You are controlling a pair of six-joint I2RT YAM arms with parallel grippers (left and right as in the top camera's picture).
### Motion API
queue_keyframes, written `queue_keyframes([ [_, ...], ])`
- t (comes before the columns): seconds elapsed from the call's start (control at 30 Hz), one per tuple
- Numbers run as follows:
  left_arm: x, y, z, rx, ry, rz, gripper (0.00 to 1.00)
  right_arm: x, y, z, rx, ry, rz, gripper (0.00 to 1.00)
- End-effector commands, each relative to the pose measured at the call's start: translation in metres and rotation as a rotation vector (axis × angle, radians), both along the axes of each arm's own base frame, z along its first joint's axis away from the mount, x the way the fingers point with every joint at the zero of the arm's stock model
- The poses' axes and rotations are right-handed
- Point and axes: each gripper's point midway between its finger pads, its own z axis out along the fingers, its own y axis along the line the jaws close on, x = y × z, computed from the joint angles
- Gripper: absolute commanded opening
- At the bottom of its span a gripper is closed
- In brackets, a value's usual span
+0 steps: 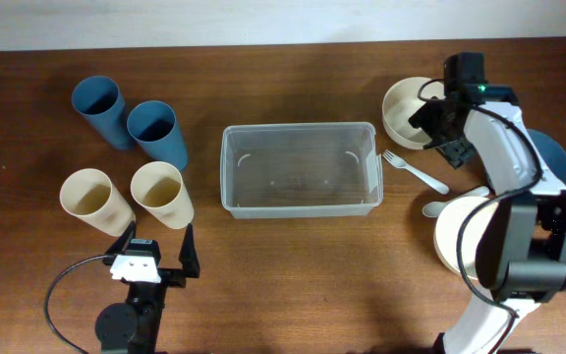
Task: Pack container
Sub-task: 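Reach the right gripper to the far beige bowl and grasp its rim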
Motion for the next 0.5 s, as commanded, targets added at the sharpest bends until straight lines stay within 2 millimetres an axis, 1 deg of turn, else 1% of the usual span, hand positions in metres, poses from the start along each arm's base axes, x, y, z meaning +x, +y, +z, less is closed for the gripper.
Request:
queue_keyframes([
  [0.0, 0.000, 0.000, -0.001, 0.018, -0.003, -0.006, 1.00, 0.006, -0.002, -0.016, 0.005, 0.014, -0.015, 0.87],
  [0.1, 0.000, 0.000, -0.001, 0.018, -0.003, -0.006, 1.00, 0.009, -0.005, -0.031, -0.008, 0.031, -0.017, 0.85],
  [0.27, 0.000, 0.000, -0.001, 0.018, -0.003, -0.006, 1.00, 0.011, -0.007, -0.055, -0.018, 0.065, -0.019, 0.77],
  [0.37, 0.000, 0.000, -0.001, 0.018, -0.003, -0.006, 1.00, 0.011, -0.007, -0.064, -0.018, 0.075, -0.019, 0.66],
  [0.47, 0.000, 0.000, -0.001, 0.018, -0.003, -0.006, 1.00, 0.014, -0.008, -0.065, -0.022, 0.066, -0.020, 0.57],
])
